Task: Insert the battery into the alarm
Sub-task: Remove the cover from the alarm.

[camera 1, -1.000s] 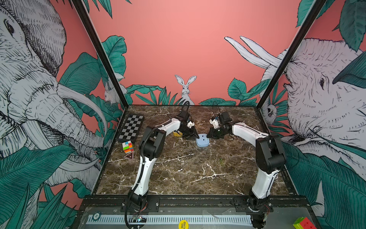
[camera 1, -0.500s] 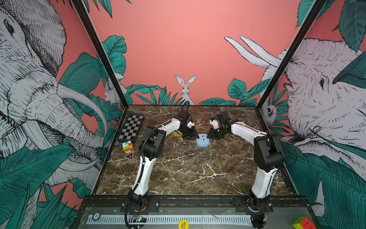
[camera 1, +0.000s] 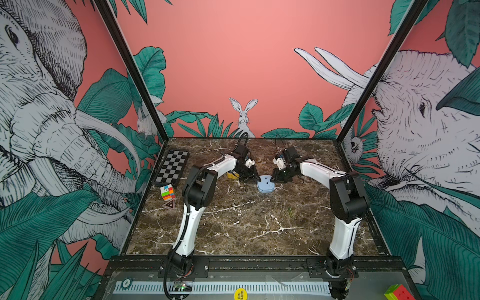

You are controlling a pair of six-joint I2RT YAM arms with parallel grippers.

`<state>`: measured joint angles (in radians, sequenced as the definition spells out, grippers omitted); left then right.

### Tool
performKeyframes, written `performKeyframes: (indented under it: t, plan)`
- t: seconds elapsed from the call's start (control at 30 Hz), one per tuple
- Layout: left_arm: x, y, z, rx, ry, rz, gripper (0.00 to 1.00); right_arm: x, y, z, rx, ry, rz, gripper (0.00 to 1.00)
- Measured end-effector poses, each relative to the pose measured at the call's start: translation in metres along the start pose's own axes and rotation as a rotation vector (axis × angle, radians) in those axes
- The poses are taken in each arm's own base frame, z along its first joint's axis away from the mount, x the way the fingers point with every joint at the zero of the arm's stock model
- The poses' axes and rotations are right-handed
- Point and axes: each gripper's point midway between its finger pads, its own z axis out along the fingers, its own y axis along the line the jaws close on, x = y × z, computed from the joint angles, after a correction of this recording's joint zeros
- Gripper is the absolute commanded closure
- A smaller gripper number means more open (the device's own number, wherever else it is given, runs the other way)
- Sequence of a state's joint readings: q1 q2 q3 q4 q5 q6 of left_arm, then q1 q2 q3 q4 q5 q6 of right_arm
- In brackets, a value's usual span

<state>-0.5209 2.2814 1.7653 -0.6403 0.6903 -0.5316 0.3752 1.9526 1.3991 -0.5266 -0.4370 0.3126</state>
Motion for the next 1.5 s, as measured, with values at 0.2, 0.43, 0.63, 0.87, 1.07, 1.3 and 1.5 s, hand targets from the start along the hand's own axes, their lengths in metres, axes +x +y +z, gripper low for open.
performKeyframes:
  t: [0.2, 0.43, 0.63, 0.87, 1.07, 1.3, 1.5]
  plan:
    - [0.0, -0.001, 0.0, 0.005, 0.001, 0.001, 0.69, -0.002, 0.002, 0.003, 0.009, 0.007, -0.004, 0.81]
    - [0.0, -0.001, 0.0, 0.005, 0.002, 0.001, 0.69, -0.001, 0.0, 0.004, 0.017, 0.011, 0.008, 0.87]
    - [0.0, -0.001, 0.0, 0.005, 0.002, 0.001, 0.69, -0.002, -0.002, 0.003, 0.02, 0.011, 0.024, 0.98]
    - [0.0, -0.001, 0.0, 0.005, 0.002, 0.001, 0.69, -0.003, -0.004, 0.002, 0.011, 0.008, 0.05, 1.0]
    - [0.0, -0.001, 0.0, 0.005, 0.002, 0.0, 0.69, -0.006, -0.001, -0.011, -0.045, -0.027, 0.09, 1.0]
    - [0.0, -0.001, 0.0, 0.005, 0.002, 0.0, 0.69, -0.018, -0.012, -0.036, -0.06, -0.081, 0.106, 1.0]
    - [0.0, -0.001, 0.0, 0.007, 0.002, 0.0, 0.69, -0.005, -0.05, -0.043, -0.02, -0.064, 0.149, 1.0]
